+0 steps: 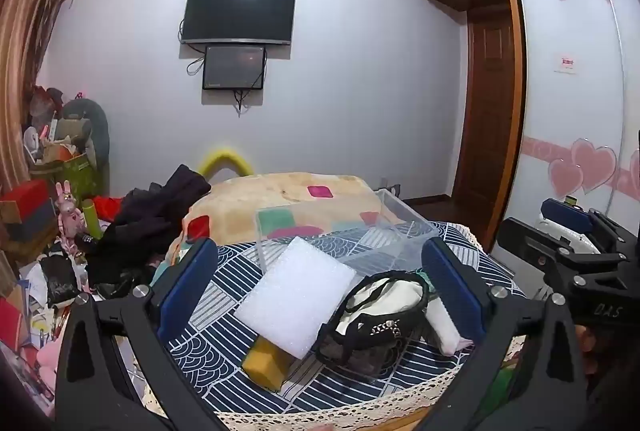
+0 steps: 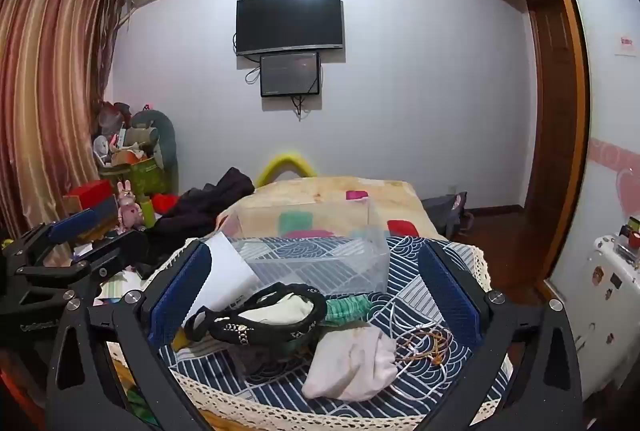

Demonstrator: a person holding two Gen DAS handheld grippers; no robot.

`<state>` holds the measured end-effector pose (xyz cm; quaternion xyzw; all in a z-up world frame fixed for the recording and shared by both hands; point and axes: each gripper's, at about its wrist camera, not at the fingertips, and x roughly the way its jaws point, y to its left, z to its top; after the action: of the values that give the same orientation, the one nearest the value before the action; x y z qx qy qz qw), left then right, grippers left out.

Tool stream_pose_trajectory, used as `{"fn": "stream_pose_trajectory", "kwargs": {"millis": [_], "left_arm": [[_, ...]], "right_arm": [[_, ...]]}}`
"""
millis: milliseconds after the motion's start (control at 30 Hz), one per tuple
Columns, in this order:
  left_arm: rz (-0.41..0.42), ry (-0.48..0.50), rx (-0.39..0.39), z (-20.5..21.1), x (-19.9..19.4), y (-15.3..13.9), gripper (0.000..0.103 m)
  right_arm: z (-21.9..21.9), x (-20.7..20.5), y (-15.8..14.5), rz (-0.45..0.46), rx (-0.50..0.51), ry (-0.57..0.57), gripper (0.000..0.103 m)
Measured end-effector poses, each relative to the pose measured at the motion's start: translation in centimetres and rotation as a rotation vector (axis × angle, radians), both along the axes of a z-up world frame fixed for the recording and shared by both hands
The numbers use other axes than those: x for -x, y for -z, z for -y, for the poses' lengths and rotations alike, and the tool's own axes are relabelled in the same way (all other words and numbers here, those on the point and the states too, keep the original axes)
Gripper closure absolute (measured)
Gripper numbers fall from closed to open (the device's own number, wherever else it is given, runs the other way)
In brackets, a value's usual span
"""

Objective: Organize soft objects

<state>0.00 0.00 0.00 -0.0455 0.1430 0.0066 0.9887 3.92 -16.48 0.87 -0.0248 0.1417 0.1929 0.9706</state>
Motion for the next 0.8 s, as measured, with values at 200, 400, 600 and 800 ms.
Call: {"fn": "stream_pose_trajectory", "kwargs": {"millis": [200,400,600,800], "left_arm": [[0.009,-0.007,-0.004,-0.3,-0.2,0.0,0.0],[0.032,-0.005,-0.037,0.5,0.3,-0.2,0.0],[0.042,-0.003,-0.029,0.3,0.3,-0.5,0.0],[0.043,-0.002,-0.028,0.2,0.4,-0.4,0.0]], "right_arm": [[0.0,0.1,0.0,0.011,-0.004,0.001,0.0],[-0.1,0.2,0.0,0.009,0.003,0.002,0.0],[-0.1,0.1,0.1,0.011,0.002,0.001,0.0],[-0.1,0.3,-0.1,0.013,0.002,0.001,0.0]]}}
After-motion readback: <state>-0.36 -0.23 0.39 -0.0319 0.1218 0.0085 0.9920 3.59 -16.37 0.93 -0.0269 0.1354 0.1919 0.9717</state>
